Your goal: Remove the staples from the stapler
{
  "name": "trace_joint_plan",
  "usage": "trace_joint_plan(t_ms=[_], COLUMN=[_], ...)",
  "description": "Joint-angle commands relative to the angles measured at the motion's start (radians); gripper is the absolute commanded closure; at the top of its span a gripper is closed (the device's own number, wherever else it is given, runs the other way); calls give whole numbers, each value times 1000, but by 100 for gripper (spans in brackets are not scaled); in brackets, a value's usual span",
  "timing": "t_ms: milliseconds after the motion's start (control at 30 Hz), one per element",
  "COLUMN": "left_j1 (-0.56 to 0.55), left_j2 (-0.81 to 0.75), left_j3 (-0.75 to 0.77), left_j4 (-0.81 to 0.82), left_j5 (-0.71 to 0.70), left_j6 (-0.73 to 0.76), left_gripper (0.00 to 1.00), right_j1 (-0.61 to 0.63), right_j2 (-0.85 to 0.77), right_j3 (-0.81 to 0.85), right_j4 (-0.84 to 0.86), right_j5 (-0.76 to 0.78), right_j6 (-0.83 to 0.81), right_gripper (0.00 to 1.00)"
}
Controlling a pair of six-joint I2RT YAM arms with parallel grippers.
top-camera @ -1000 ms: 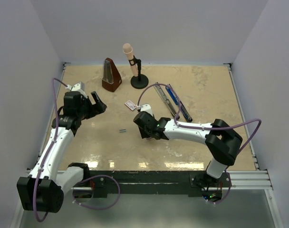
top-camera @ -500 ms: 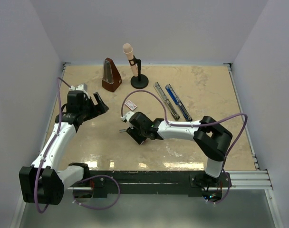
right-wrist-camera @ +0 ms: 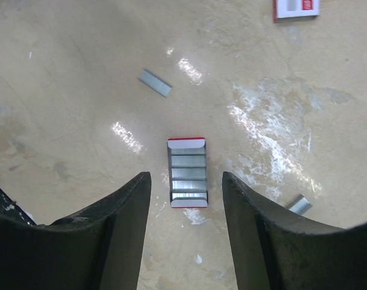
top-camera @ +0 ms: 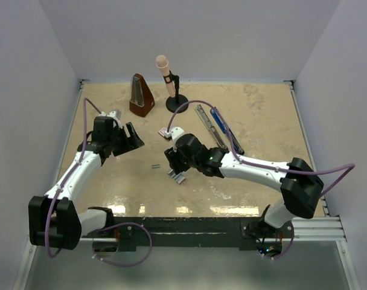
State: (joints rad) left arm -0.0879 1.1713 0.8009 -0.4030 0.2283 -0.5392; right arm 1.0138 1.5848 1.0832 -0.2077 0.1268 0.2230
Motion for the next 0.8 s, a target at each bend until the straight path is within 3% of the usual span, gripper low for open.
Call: trace_joint_plan(t_ms=[0, 133, 233, 333, 767], left_j1=[-61, -85, -127, -138, -162], left_j2=[48, 117, 140, 159, 163], left_j3=[-29, -28, -8, 0, -32], left_j4=[62, 81, 55, 29, 110], left_j5=[31, 62, -10, -53, 16], left_j6=[2, -5, -1, -16, -53], left_gripper=[23, 27, 28, 29, 33], right_j1=[-41, -148, -184, -188, -204], right_j2=[-43, -28, -43, -49, 67], right_j3=[-66, -94, -127, -146, -94], right_j4=[16, -39, -30, -22, -110], right_j5=[89, 171, 183, 198, 283], right_j6=[159, 288, 337, 329, 503], right_gripper=[46, 50, 51, 51, 55])
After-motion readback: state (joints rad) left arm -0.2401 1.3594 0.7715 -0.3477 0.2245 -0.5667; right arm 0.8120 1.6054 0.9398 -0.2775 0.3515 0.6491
